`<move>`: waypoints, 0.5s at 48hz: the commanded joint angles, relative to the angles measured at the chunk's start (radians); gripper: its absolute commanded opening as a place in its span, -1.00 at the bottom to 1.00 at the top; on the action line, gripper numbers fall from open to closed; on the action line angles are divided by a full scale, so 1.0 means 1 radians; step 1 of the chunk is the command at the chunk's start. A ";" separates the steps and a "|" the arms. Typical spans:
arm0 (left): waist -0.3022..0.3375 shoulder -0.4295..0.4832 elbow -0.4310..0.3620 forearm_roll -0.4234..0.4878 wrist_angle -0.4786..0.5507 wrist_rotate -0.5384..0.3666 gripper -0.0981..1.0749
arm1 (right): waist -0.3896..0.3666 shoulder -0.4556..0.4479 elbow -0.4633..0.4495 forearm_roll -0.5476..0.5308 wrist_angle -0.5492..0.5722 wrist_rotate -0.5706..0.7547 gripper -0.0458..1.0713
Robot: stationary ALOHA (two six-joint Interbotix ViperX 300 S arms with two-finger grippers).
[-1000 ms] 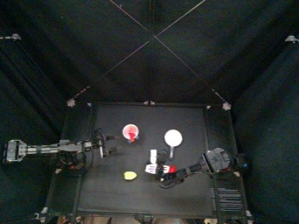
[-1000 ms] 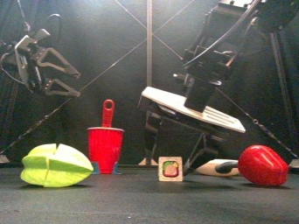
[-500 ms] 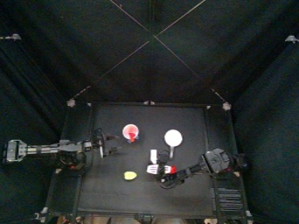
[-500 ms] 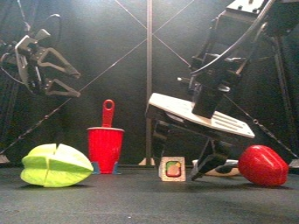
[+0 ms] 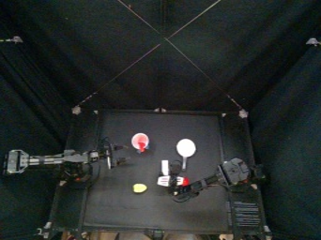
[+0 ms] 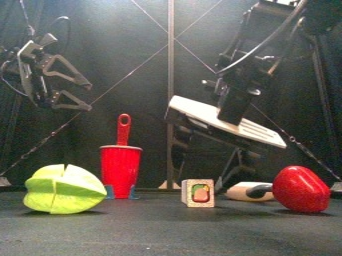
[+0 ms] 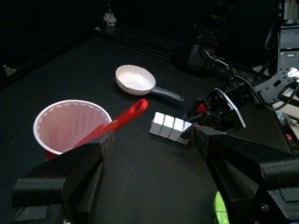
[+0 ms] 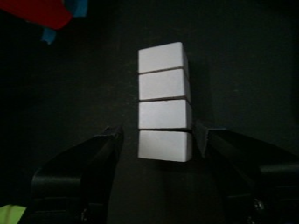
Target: Place sushi roll in center
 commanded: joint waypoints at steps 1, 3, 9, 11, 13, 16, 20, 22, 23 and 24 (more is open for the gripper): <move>0.005 0.002 -0.015 -0.002 -0.003 0.002 0.94 | 0.000 -0.071 -0.003 -0.026 0.017 -0.005 0.79; 0.003 0.002 -0.015 -0.002 -0.003 0.002 0.94 | 0.003 -0.077 0.000 -0.037 0.025 -0.005 0.79; 0.003 0.002 -0.015 -0.002 -0.003 0.002 0.94 | 0.003 -0.087 0.014 -0.048 0.035 -0.006 0.79; 0.003 0.002 -0.015 -0.002 -0.003 0.002 0.94 | 0.003 -0.094 0.020 -0.049 0.037 -0.008 0.79; 0.003 0.002 -0.015 -0.002 -0.003 0.002 0.94 | 0.002 -0.098 0.028 -0.051 0.037 -0.008 0.79; 0.003 0.003 -0.015 -0.002 -0.003 0.002 0.94 | 0.000 -0.112 0.041 -0.055 0.037 -0.008 0.79; 0.003 0.002 -0.015 -0.002 -0.003 0.002 0.94 | 0.002 -0.140 0.061 -0.077 0.037 -0.011 0.79; 0.003 0.002 -0.015 -0.002 -0.003 0.002 0.94 | 0.002 -0.158 0.077 -0.100 0.035 -0.011 0.79; 0.003 0.002 -0.015 -0.002 -0.003 0.002 0.94 | 0.000 -0.166 0.084 -0.114 0.035 -0.012 0.79; 0.003 0.003 -0.015 -0.002 -0.003 0.002 0.94 | 0.000 -0.175 0.092 -0.127 0.032 -0.012 0.79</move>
